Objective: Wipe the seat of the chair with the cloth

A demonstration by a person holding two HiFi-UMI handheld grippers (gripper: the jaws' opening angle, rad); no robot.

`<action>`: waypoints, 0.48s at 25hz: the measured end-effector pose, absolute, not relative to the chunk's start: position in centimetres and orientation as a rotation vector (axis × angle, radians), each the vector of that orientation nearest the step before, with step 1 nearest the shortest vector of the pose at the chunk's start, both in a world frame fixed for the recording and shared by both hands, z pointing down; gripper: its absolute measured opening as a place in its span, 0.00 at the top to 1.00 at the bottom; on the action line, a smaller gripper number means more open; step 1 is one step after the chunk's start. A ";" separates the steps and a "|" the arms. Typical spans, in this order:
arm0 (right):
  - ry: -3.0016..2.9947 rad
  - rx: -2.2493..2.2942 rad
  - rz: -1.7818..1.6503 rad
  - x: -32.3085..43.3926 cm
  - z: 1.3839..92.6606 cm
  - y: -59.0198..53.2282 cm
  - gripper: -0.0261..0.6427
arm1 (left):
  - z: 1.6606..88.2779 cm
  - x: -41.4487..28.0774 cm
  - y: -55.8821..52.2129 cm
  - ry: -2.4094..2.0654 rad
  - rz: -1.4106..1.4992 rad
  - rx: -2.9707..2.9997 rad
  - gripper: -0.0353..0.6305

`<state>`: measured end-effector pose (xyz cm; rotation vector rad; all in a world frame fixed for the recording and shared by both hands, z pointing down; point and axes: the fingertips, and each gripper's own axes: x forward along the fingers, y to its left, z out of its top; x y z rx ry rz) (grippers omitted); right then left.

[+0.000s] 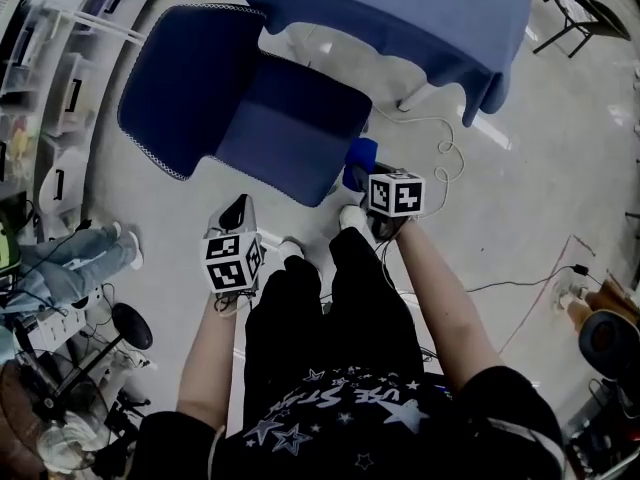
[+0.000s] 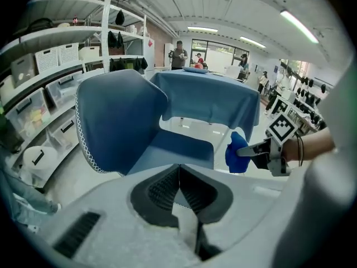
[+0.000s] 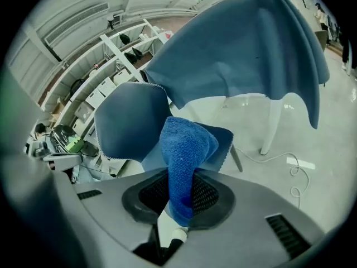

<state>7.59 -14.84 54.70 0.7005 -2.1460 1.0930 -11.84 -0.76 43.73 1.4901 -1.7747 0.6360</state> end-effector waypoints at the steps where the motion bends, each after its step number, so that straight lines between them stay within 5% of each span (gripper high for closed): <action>1: -2.154 0.685 1.112 6.5 54.9 -15.2 0.85 | 44.0 -12.3 -1.3 -1.776 0.632 1.487 0.92; 12: -2.151 0.729 1.247 -5.3 58.6 -18.6 0.85 | 52.0 -17.8 -7.3 -1.632 0.666 1.589 0.92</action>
